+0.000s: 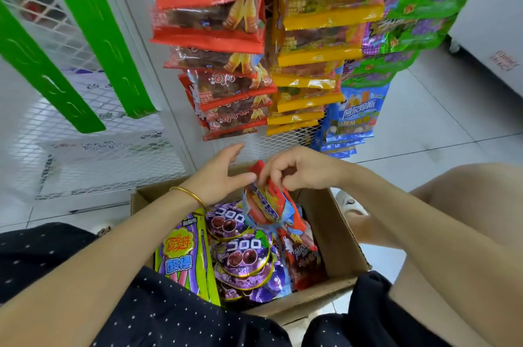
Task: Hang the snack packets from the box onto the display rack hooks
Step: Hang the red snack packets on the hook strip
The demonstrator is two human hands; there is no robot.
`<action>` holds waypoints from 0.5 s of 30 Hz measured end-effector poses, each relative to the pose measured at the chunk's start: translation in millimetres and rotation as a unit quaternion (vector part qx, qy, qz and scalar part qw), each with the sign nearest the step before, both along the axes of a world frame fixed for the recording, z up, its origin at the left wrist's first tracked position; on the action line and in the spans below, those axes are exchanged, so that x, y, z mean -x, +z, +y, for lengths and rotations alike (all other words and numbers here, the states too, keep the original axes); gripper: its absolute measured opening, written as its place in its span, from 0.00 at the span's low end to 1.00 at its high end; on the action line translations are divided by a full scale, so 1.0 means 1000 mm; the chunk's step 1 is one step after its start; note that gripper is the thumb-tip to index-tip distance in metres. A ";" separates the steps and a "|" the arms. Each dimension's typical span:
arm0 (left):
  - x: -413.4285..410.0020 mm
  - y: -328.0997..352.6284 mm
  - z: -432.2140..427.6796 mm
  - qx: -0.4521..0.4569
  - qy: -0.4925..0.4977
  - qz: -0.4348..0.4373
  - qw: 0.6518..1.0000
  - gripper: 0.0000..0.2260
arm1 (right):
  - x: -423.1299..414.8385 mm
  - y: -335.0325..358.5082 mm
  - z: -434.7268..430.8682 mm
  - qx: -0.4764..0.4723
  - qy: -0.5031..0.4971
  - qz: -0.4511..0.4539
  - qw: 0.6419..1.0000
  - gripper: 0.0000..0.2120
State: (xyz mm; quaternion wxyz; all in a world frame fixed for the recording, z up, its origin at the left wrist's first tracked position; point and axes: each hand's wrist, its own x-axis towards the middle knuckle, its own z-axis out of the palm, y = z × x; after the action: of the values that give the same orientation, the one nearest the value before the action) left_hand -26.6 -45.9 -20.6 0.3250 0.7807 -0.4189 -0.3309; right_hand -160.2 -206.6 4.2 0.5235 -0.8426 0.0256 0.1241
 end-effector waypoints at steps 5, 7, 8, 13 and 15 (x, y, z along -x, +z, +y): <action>0.004 0.008 -0.001 0.033 0.016 0.151 0.988 0.24 | -0.006 0.012 -0.001 -0.127 -0.019 -0.027 0.991 0.13; 0.004 0.009 -0.002 0.049 0.020 0.143 0.988 0.14 | -0.008 0.009 -0.002 -0.150 -0.038 -0.036 0.987 0.12; 0.003 0.010 -0.002 0.050 0.026 0.126 0.990 0.10 | -0.009 0.006 -0.002 -0.164 -0.052 -0.038 0.984 0.13; -0.002 0.009 0.000 0.077 0.072 0.130 0.986 0.06 | -0.012 -0.013 0.002 -0.196 -0.155 -0.038 0.968 0.20; -0.003 0.006 0.001 0.094 0.079 0.126 0.984 0.07 | -0.011 -0.018 0.002 -0.228 -0.174 -0.021 0.958 0.24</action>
State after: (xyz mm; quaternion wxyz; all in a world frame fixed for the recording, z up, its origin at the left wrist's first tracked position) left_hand -23.4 -45.2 -14.5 0.4722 0.7295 -0.3406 -0.3589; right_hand -148.9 -204.7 -14.0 0.7157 -0.6856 0.1320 0.0160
